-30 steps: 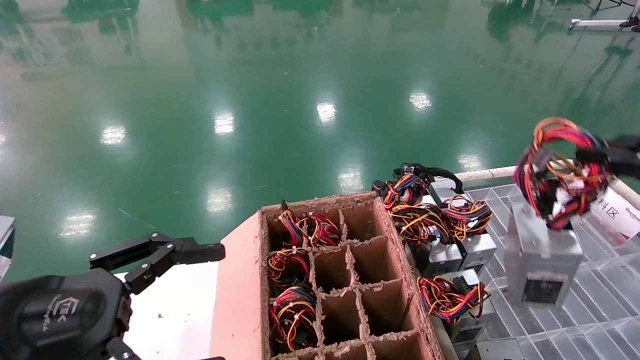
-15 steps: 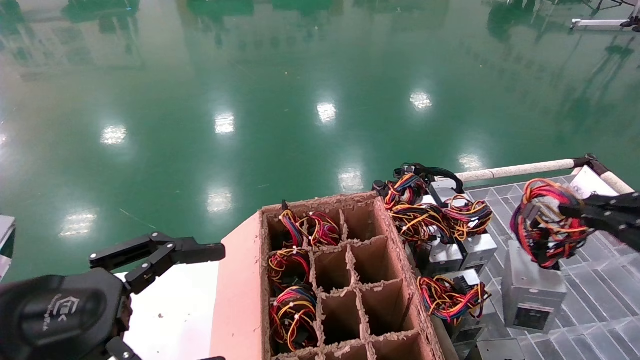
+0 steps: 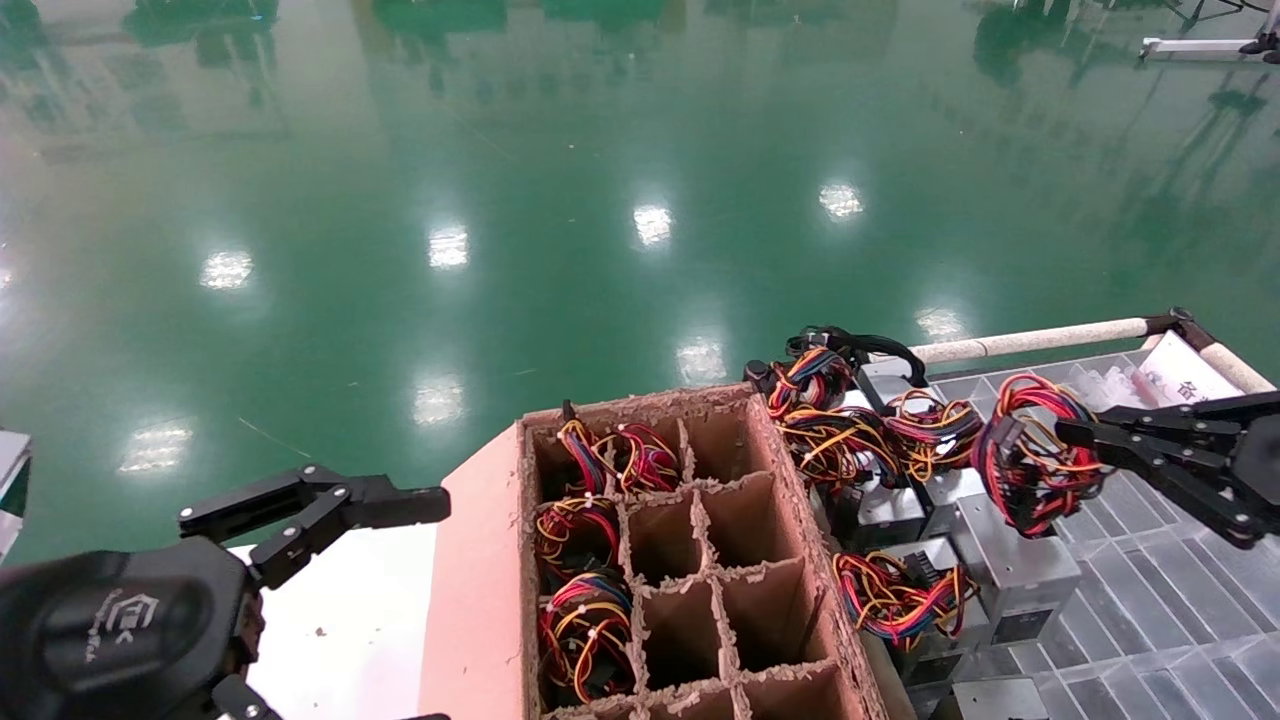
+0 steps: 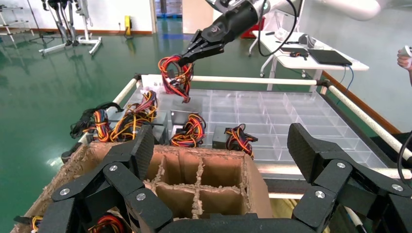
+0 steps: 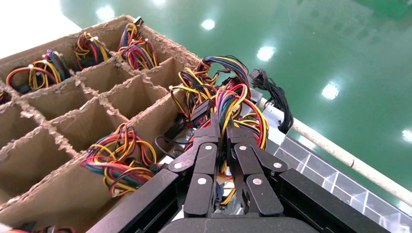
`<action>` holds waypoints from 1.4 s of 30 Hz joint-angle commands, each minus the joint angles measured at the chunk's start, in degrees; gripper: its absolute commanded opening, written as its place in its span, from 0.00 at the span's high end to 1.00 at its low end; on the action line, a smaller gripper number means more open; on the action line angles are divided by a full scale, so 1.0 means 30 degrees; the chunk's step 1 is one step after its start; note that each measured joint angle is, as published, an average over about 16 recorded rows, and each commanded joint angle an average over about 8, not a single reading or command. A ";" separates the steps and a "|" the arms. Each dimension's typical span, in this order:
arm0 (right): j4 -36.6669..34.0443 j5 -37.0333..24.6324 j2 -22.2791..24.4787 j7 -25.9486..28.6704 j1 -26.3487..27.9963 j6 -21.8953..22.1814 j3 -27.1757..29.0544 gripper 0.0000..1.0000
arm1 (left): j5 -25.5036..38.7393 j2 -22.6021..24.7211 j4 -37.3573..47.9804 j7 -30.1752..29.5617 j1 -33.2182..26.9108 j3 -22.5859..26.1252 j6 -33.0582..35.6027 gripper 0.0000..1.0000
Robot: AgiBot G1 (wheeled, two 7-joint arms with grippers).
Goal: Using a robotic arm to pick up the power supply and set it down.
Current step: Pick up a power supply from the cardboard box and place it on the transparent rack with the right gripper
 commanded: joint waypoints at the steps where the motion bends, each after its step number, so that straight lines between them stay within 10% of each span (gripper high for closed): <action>1: -0.0542 0.0014 -0.0265 -0.0367 -0.0001 0.0005 -0.0016 1.00 | 0.0000 0.0000 0.0000 0.0000 0.0000 0.0000 0.0000 0.00; 26: -0.6844 0.1188 -0.2278 -0.4397 0.0572 -0.3049 0.0094 1.00 | -0.0001 -0.0001 0.0000 0.0001 -0.0001 0.0002 -0.0001 0.00; 42: -1.1463 0.4090 -0.2995 -0.7268 -0.2049 -0.4034 0.1360 1.00 | -0.0002 -0.0001 0.0000 0.0001 -0.0001 0.0003 -0.0001 0.00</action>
